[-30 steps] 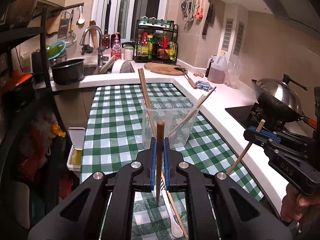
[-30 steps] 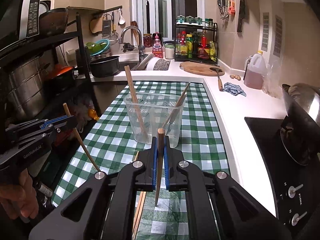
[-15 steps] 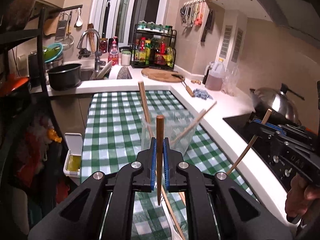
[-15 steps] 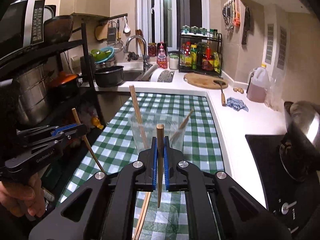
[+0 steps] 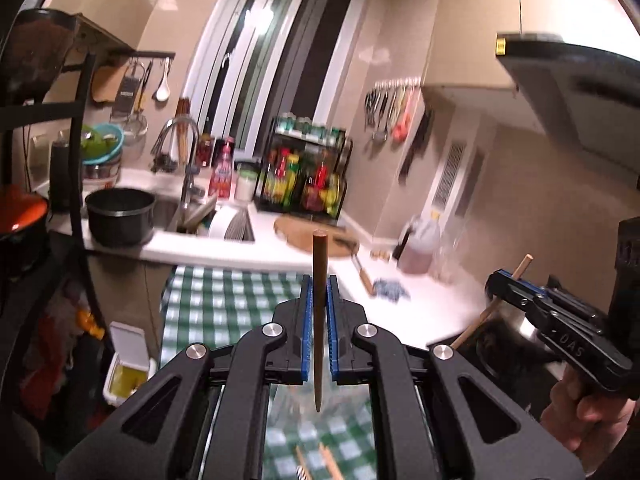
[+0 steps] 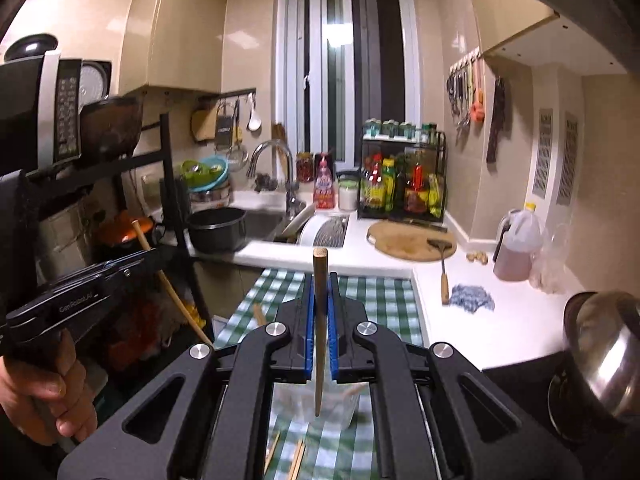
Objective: Organize utensils
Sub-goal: 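Lower the chopstick into the container and open the right tool while the left tool releases its chopstick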
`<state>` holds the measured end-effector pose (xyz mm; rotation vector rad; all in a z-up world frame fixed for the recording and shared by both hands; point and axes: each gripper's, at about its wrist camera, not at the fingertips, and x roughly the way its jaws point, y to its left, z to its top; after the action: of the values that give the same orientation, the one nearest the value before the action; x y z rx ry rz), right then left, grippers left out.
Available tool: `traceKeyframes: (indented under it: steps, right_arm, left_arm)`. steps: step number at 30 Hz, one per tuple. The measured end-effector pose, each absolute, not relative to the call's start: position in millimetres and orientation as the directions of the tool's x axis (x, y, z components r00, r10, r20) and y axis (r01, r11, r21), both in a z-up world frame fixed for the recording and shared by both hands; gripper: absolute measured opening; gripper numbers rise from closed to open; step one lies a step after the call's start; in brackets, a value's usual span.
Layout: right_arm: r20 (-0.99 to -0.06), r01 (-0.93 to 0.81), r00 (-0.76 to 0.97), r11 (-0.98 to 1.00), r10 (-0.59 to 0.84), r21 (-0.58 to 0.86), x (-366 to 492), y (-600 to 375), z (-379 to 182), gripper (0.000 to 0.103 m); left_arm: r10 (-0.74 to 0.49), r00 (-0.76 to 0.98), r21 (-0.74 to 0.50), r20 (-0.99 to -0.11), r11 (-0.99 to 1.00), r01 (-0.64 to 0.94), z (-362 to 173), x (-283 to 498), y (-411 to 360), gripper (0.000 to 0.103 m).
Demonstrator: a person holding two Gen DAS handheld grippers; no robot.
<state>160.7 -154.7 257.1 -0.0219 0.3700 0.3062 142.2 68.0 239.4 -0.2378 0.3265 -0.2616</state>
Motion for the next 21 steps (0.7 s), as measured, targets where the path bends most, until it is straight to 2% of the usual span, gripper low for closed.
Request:
traceKeyframes:
  steps: [4,8,21]
  right_arm:
    - [-0.318,-0.274,0.908,0.961,0.273,0.042,182.3,-152.9,261.1,0.006]
    - [-0.326,-0.265,0.909,0.964,0.258,0.022,200.8,-146.5,244.5,0.006]
    - [-0.453,-0.257,0.859,0.966,0.238,0.021,242.9,-140.0,166.3,0.006]
  left_arm:
    - [-0.267,0.928,-0.255,-0.261,0.946,0.2,237.7,160.0,64.0,0.007]
    - [-0.269,0.912,-0.266,-0.309,0.945,0.189,214.4,181.8,58.9,0.007]
    - [-0.253,0.854,-0.201,-0.455,0.963,0.178,153.9,215.6,38.4,0.007]
